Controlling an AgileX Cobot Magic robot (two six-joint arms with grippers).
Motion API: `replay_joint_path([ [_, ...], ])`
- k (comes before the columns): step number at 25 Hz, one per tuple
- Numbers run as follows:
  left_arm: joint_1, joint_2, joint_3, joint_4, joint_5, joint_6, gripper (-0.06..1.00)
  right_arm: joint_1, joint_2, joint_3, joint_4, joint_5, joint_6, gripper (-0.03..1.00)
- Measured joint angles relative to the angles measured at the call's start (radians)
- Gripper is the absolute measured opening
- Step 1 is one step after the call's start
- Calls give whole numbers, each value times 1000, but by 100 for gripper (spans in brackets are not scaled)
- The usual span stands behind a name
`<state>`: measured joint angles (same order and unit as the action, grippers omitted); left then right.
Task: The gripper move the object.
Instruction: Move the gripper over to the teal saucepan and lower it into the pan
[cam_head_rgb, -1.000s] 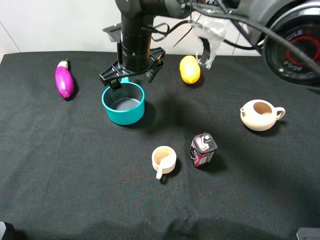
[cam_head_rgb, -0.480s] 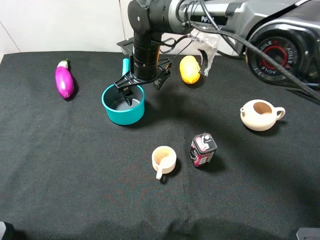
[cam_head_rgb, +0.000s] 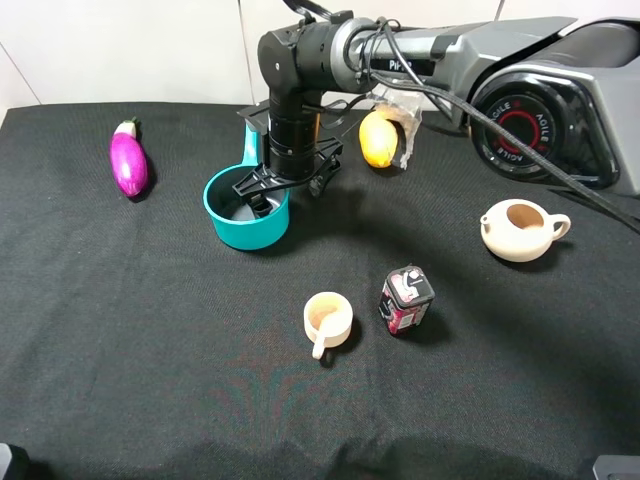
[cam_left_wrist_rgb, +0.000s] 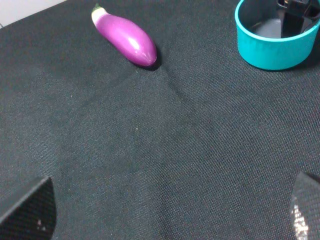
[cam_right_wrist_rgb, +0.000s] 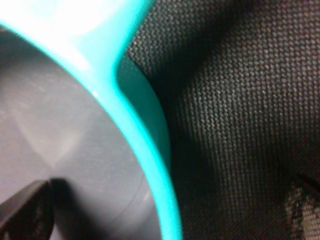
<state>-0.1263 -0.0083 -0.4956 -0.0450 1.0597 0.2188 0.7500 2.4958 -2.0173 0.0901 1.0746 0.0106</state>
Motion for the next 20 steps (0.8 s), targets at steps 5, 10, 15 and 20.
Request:
replay_joint_path([
  [5,0,0,0,1,0,0,99,0,0,0,3,0,0,65],
  [10,0,0,0,1,0,0,99,0,0,0,5,-4,0,48],
  [15,0,0,0,1,0,0,99,0,0,0,11,-6,0,33],
  [20,0,0,0,1,0,0,99,0,0,0,18,-7,0,15],
])
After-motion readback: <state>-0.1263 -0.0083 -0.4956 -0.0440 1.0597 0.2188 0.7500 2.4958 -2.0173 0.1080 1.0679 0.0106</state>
